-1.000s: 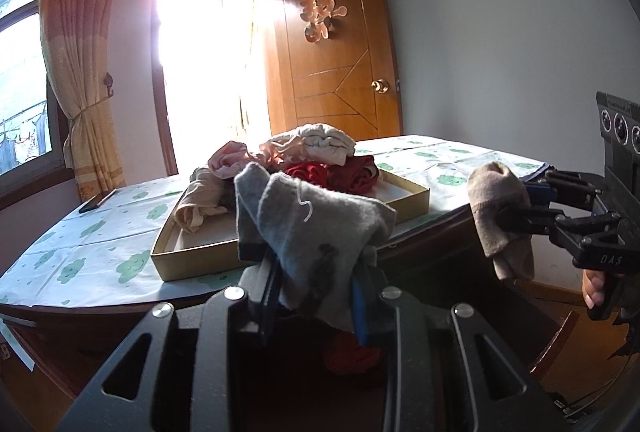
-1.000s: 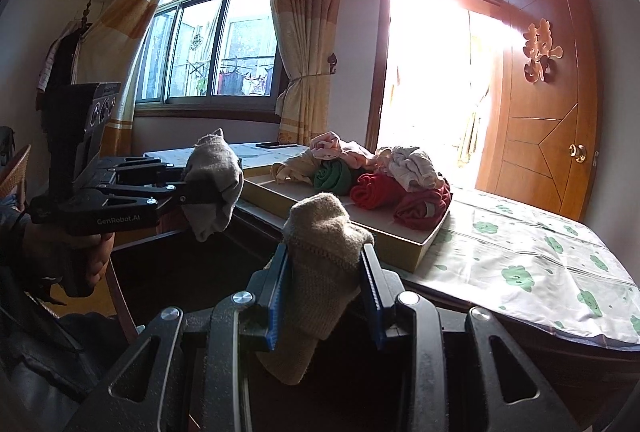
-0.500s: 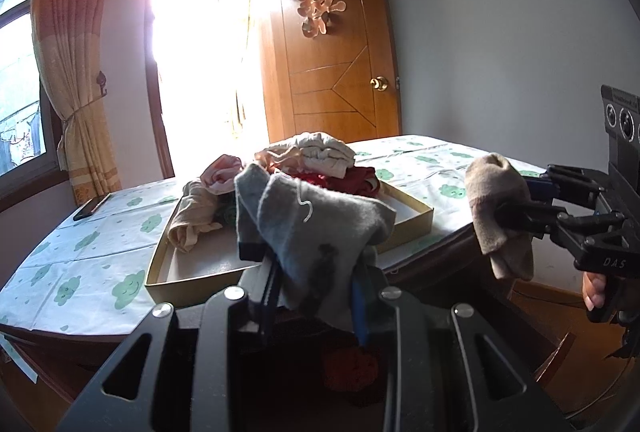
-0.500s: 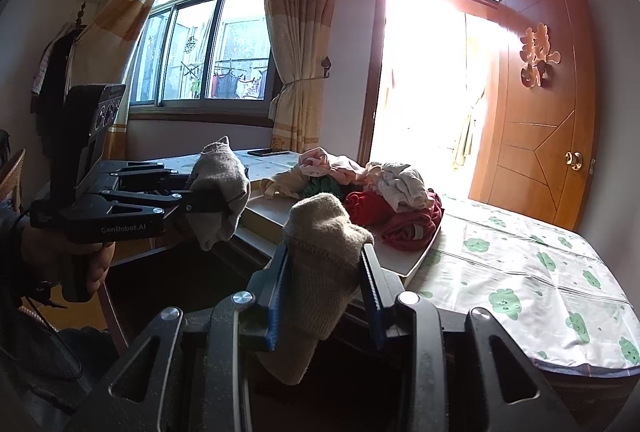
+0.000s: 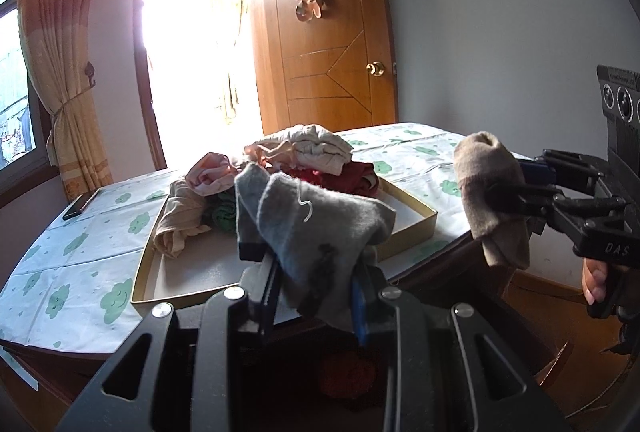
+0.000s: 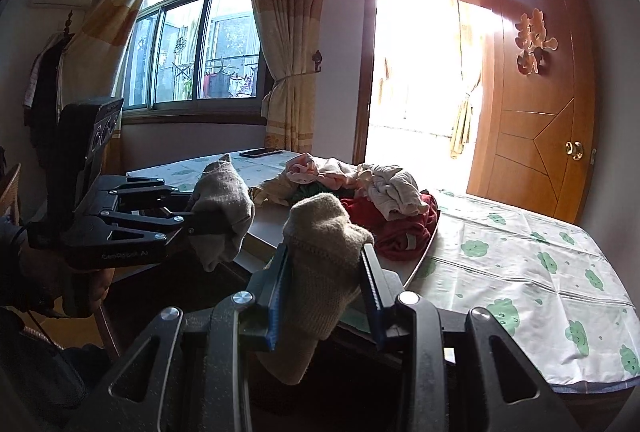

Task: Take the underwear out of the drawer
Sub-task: 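Carry both held socks over the cardboard tray beside the other garments, then lower and open both tools to release the socks in the tray, then withdraw both open tools and lower them into the drawer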

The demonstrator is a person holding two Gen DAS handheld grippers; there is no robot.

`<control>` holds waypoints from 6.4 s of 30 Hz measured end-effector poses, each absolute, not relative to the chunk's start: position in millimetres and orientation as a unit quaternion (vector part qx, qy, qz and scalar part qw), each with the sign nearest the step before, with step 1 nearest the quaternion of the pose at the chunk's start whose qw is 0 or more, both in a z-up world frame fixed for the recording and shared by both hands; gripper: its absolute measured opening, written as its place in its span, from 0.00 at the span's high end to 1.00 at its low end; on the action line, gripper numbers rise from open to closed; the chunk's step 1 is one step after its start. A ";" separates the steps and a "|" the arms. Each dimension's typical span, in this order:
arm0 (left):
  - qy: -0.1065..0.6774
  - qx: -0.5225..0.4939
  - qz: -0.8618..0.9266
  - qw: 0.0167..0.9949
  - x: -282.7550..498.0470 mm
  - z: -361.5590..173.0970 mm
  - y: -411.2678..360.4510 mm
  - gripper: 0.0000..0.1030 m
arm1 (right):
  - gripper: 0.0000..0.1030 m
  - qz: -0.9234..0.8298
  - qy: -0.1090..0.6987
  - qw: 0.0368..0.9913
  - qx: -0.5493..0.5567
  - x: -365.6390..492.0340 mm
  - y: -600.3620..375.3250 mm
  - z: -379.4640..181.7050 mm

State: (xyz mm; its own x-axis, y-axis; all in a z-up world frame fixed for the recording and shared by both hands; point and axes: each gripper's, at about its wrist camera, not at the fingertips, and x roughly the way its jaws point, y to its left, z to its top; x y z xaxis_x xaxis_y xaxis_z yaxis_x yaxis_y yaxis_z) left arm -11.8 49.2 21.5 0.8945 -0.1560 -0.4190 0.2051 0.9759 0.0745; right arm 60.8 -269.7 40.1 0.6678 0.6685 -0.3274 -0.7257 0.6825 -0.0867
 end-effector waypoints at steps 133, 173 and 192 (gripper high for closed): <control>0.351 0.108 -0.080 0.927 95.3 5.4 13.7 0.03 | 0.24 0.301 0.307 0.898 -0.089 158.7 -240.1 21.0; 0.345 0.092 -0.070 0.932 -18.4 -54.6 75.1 0.03 | 0.22 0.399 0.357 0.808 -0.245 45.8 -190.7 -78.1; 0.426 0.073 -0.085 0.898 6.7 -82.1 85.4 0.03 | 0.22 0.398 0.443 0.729 -0.338 74.4 -144.3 -124.9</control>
